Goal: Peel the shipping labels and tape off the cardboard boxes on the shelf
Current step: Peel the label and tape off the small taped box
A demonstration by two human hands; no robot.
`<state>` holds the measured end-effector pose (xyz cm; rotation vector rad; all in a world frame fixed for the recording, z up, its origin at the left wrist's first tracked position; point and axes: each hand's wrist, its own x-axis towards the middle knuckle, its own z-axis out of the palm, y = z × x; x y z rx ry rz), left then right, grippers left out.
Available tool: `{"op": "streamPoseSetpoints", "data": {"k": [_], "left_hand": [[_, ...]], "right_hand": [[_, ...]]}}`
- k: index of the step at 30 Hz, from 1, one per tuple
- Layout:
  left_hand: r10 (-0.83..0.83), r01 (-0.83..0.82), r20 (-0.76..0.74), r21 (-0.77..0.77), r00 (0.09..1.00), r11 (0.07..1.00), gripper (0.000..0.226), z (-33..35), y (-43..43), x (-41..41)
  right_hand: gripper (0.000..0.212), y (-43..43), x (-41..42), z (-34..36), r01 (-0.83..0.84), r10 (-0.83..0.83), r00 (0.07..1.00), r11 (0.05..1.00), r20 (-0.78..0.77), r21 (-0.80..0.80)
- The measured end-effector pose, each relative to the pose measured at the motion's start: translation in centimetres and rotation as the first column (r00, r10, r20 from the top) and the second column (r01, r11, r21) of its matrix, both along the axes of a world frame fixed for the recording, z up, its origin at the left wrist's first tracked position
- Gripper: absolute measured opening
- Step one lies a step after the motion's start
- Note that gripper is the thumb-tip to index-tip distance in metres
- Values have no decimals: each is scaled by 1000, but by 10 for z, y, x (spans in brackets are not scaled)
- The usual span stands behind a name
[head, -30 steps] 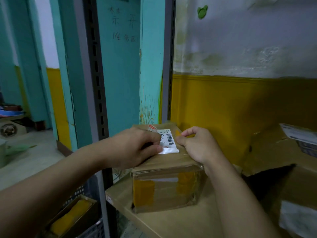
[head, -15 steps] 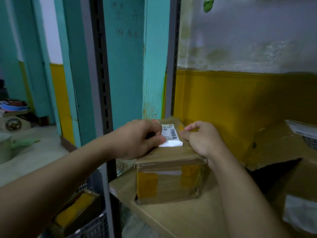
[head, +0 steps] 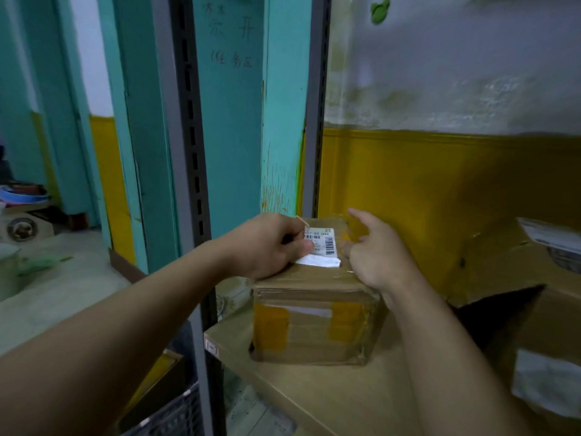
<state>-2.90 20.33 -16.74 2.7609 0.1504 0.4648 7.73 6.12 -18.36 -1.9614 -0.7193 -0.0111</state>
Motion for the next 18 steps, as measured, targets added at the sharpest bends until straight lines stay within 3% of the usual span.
{"op": "streamPoseSetpoints", "data": {"k": [5,11,18], "left_hand": [[-4,4,1,-33,1000,999,29,0,-1,5],[-81,91,-94,115,992,989,37,17,-8,2],[-73,209,-401,306,913,929,37,33,-21,13]], "right_hand": [[25,-1,-1,0,6,-5,1000,999,23,-49],[23,-4,0,-4,3,-4,999,1000,-35,-22],[24,-6,0,-3,-5,4,999,1000,-52,-26]]}}
